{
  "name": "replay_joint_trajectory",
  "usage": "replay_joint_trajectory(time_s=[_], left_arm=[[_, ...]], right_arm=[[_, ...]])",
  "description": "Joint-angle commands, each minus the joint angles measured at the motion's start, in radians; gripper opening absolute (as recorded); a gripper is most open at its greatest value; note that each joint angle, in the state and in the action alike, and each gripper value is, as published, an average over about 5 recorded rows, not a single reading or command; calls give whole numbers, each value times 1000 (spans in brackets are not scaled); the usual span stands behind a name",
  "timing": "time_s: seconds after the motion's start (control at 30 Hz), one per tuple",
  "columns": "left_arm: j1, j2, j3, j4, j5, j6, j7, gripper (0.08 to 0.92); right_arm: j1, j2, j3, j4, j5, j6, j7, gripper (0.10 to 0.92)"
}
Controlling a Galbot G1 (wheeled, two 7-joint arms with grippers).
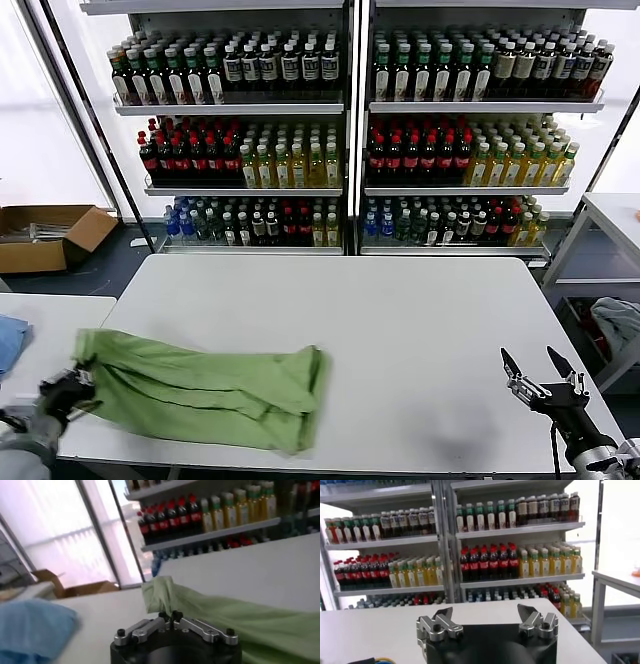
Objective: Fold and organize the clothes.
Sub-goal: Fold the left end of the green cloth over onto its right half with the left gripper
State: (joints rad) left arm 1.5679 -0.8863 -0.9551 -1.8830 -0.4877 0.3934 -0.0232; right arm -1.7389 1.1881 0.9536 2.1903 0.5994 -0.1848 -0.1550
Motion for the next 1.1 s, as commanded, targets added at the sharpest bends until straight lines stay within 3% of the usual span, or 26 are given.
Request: replay_joint_trajectory(time_s=[0.03, 0.5, 0.8, 1.1], left_arm=[[-53, 227, -170, 61, -74, 3, 112, 89], [-12, -57, 44, -313, 25, 58, 100, 89], [-1, -184, 209, -363, 127, 55, 101, 89], [9, -295, 412, -302, 265, 34, 105, 89]], right_arm=[[-1, -4, 0, 13, 3, -3, 0, 823], [-17, 19, -16, 22, -26, -3, 1, 823], [-19, 32, -41, 30, -58, -7, 1, 823], [-22, 40, -50, 28, -63, -5, -1, 823]])
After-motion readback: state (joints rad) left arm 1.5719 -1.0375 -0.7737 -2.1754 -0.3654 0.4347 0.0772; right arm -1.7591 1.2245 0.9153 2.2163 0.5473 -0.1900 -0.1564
